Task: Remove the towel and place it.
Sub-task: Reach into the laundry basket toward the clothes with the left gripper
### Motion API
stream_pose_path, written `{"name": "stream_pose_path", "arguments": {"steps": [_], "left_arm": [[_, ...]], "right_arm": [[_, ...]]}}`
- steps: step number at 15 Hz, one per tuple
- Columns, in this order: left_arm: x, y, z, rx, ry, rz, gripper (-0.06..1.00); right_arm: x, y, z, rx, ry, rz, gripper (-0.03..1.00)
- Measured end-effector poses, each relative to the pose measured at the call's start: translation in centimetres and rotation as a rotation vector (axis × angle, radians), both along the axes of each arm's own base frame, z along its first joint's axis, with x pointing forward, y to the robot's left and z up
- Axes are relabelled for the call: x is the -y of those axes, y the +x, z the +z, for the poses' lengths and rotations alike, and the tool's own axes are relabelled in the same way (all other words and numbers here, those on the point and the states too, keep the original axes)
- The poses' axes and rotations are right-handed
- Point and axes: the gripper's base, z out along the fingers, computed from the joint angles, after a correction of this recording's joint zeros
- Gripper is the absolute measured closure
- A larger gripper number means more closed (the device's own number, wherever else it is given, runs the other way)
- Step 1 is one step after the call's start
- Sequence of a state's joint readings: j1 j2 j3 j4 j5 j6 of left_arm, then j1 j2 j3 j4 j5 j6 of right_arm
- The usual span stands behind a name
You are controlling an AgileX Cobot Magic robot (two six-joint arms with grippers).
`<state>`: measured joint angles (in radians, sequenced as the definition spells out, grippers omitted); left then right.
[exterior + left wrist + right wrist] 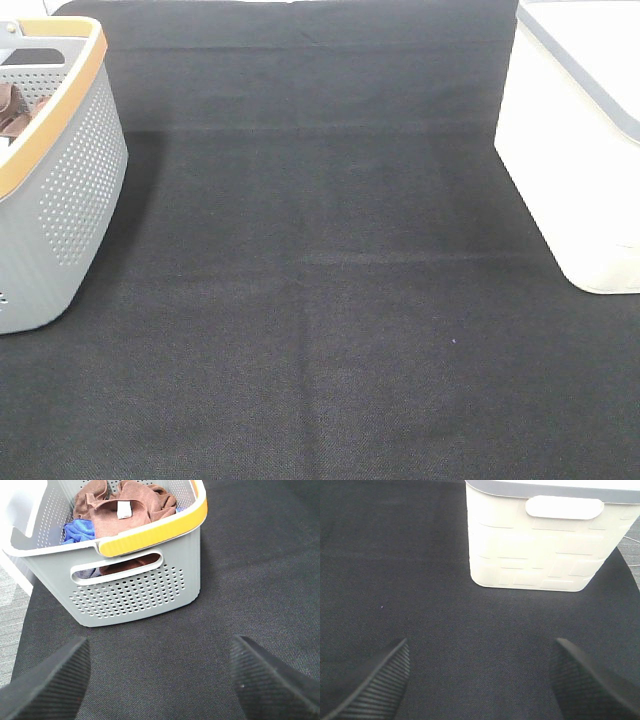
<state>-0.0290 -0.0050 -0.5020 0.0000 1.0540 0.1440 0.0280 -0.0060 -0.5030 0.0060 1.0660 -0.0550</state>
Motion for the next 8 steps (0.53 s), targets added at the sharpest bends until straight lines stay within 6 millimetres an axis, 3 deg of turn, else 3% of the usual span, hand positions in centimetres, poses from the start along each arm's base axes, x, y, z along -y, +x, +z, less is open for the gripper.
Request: {"name": "stream_pose_path", "arguments": {"steps": [8], "left_arm": [[0.00, 0.00, 0.00, 0.000, 0.000, 0.000, 0.21]], "right_arm": [[0.00, 0.00, 0.00, 0.000, 0.000, 0.000, 0.23]]}}
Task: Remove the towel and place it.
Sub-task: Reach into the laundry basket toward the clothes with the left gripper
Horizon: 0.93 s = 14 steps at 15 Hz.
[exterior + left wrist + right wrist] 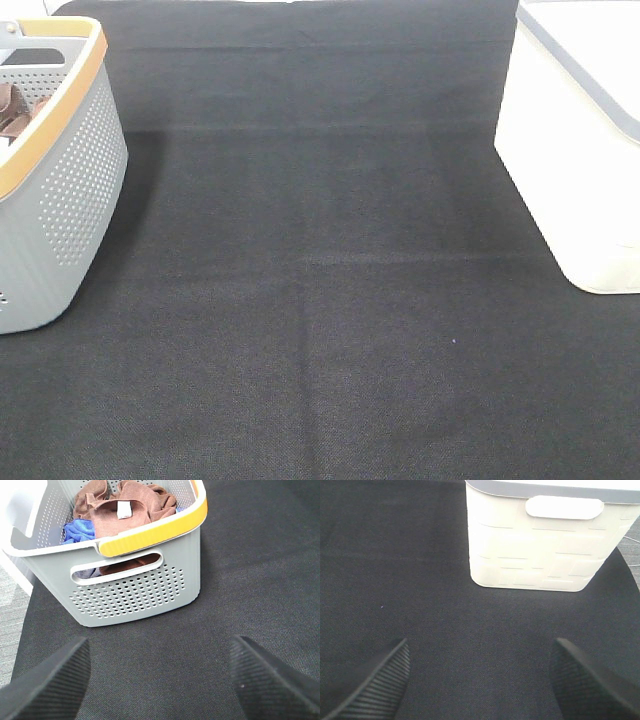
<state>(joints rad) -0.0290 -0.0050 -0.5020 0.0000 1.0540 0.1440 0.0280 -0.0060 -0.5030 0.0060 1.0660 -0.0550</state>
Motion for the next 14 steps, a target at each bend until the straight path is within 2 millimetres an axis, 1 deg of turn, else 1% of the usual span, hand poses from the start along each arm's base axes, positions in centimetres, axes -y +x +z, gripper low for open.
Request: {"name": "stream_pose_path", "arguments": {"steps": [14], "left_arm": [[0.00, 0.00, 0.00, 0.000, 0.000, 0.000, 0.21]], "right_arm": [[0.00, 0.00, 0.00, 0.000, 0.000, 0.000, 0.23]]}}
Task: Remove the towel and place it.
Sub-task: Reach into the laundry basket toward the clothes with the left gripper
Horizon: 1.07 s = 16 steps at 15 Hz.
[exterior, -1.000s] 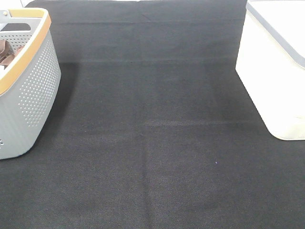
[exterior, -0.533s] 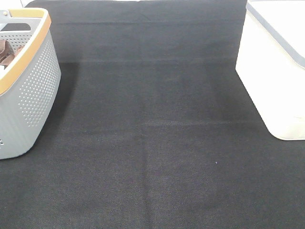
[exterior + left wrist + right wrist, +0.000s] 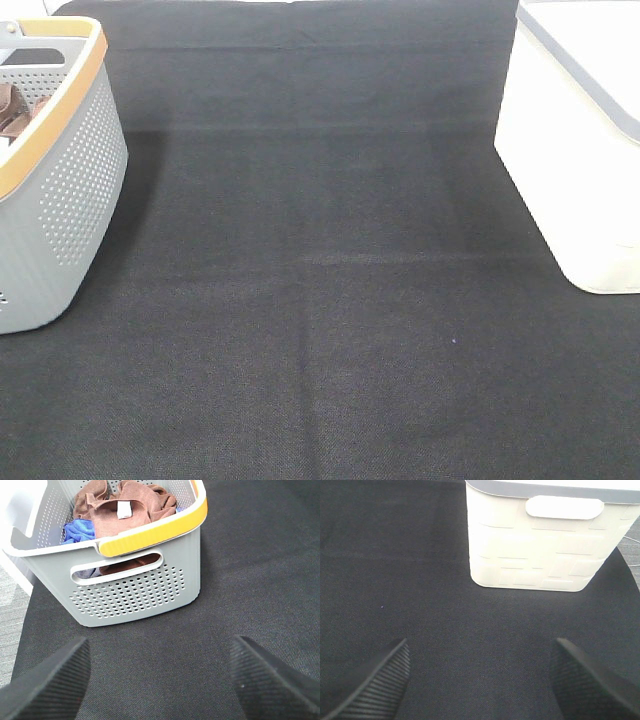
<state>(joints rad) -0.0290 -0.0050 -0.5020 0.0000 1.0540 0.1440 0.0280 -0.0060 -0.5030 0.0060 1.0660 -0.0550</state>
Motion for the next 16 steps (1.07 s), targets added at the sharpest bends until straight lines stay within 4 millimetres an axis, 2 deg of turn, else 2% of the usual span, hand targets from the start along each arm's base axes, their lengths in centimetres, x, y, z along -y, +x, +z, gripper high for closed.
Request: {"name": "stream_pose_path", "arguments": {"steps": [11, 15, 16], "left_arm": [[-0.4, 0.0, 0.1, 0.008, 0.040, 0.027, 0.21], [-1.0, 1.1, 2.2, 0.204, 0.078, 0.088, 0.21], [-1.0, 1.1, 2.2, 0.204, 0.078, 0.088, 0.21]], "right_arm": [[0.0, 0.0, 0.0, 0.000, 0.000, 0.000, 0.23], [0.0, 0.0, 0.0, 0.000, 0.001, 0.001, 0.23], [0.0, 0.0, 0.0, 0.000, 0.001, 0.001, 0.23]]}}
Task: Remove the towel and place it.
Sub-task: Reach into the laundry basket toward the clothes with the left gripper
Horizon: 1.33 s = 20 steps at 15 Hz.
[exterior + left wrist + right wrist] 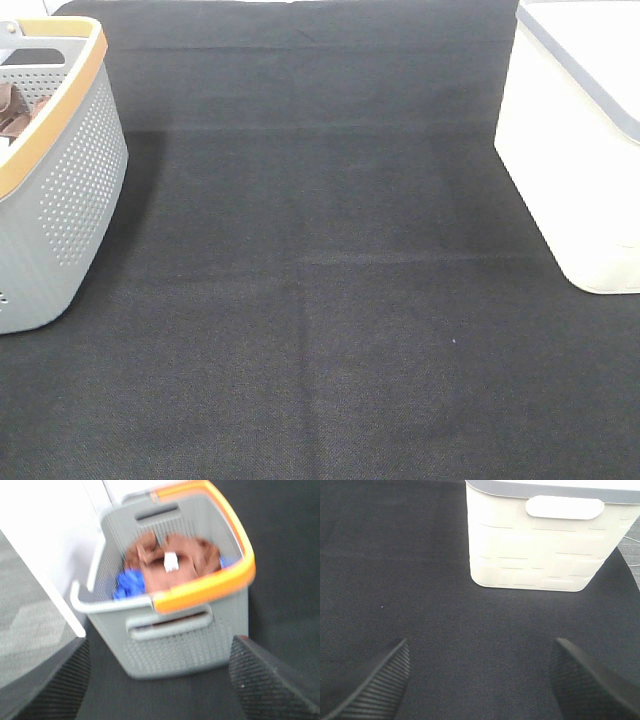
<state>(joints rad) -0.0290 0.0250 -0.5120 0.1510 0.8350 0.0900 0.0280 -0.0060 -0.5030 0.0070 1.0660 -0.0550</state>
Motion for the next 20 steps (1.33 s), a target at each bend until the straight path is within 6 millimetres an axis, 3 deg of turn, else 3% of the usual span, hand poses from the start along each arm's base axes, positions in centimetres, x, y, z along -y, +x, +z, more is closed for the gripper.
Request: {"name": "stream_pose_path", "arguments": {"steps": [2, 5, 8, 12, 16, 19, 20], "left_arm": [[0.0, 1.6, 1.0, 0.058, -0.055, 0.023, 0.21], [0.1, 5.9, 2.0, 0.080, -0.201, 0.057, 0.21], [0.5, 10.4, 1.7, 0.039, -0.309, 0.059, 0.21], [1.1, 17.6, -0.4, -0.106, -0.415, 0.074, 0.21], [1.1, 23.9, -0.3, -0.205, -0.429, 0.110, 0.21], [0.9, 27.4, -0.3, -0.310, -0.422, 0.171, 0.21], [0.9, 27.4, -0.3, -0.310, -0.422, 0.171, 0.21]], "right_arm": [[0.0, 0.0, 0.0, 0.000, 0.000, 0.000, 0.23], [0.0, 0.0, 0.0, 0.000, 0.000, 0.000, 0.23], [0.0, 0.0, 0.0, 0.000, 0.000, 0.000, 0.23], [0.0, 0.0, 0.0, 0.000, 0.000, 0.000, 0.23], [0.0, 0.0, 0.0, 0.000, 0.000, 0.000, 0.23], [0.0, 0.0, 0.0, 0.000, 0.000, 0.000, 0.23], [0.0, 0.0, 0.0, 0.000, 0.000, 0.000, 0.23]]}}
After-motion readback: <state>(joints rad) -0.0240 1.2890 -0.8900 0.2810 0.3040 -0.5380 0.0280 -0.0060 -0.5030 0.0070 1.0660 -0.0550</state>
